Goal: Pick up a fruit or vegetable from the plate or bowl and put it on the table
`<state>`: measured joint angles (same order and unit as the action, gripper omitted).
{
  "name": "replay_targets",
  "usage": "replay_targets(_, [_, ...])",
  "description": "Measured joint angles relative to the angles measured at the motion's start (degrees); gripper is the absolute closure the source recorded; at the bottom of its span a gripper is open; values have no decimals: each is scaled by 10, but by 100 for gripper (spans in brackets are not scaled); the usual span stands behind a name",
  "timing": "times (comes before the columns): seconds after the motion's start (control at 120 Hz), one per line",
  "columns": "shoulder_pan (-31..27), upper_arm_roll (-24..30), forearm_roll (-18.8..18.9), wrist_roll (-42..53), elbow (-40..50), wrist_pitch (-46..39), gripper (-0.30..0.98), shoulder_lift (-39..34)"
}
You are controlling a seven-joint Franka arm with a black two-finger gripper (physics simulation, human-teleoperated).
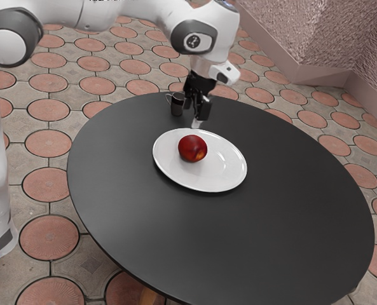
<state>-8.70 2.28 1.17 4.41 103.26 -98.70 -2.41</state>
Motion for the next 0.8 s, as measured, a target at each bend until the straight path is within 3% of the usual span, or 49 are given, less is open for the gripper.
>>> replay_targets(0.275, [39, -1, 0, 17, 53, -37, 0, -9])
replay_targets(0.8, [8, 0, 21, 33, 61, -95, 0, 20])
